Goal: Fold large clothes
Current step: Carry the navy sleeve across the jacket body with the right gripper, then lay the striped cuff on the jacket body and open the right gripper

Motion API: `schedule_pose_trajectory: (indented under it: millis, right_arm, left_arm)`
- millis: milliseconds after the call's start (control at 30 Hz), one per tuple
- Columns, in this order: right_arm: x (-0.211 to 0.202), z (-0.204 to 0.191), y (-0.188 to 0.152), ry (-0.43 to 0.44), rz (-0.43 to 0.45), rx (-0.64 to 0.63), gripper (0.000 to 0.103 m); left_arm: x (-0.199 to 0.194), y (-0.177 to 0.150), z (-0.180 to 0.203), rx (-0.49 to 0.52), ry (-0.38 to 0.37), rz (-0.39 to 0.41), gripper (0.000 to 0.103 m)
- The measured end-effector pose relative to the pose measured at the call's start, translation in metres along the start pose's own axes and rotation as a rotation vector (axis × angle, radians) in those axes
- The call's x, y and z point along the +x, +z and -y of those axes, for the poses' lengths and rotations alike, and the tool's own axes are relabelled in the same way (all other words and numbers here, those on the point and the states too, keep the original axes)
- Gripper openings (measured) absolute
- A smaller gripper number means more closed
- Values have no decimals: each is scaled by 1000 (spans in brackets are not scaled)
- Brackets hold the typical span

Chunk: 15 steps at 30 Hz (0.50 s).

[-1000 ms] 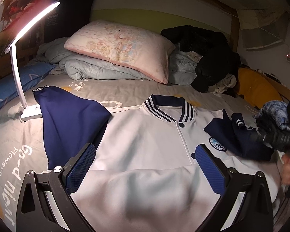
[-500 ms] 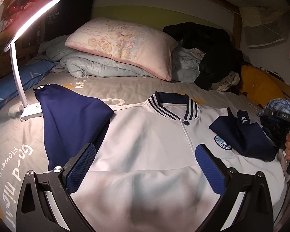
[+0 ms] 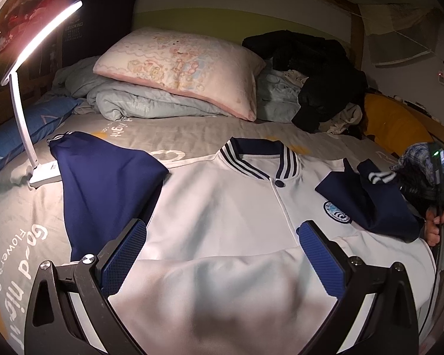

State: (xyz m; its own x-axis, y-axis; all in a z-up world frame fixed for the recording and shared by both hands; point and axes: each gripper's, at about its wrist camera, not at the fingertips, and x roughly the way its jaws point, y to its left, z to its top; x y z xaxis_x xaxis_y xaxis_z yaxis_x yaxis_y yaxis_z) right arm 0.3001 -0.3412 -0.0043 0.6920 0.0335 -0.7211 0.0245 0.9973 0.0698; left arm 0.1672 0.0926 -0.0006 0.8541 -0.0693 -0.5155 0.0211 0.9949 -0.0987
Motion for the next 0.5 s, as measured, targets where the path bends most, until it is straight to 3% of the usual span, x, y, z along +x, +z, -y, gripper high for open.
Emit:
schedule_pose_trajectory:
  millis: [33,133,267,400,500]
  right_arm:
    - [-8,-4,1,38,21,4,11]
    - [-46,-28,2,257,67,0,11]
    - [-72,-81,-23,468,24,-100,11]
    - [-58,-134,-57,568,-110,-183,11]
    - [-52,-162,-80,581,-178,-253,12]
  left_arm:
    - [-2,1,0,2,-5,7,103]
    - [-9,2,3,3,-17,33,103]
    - [-12,2,3,-4,-29,41,103]
    - [-7,0,8,-2,-26,19,100]
    - [-2,-3,12,12,-25,-1,93]
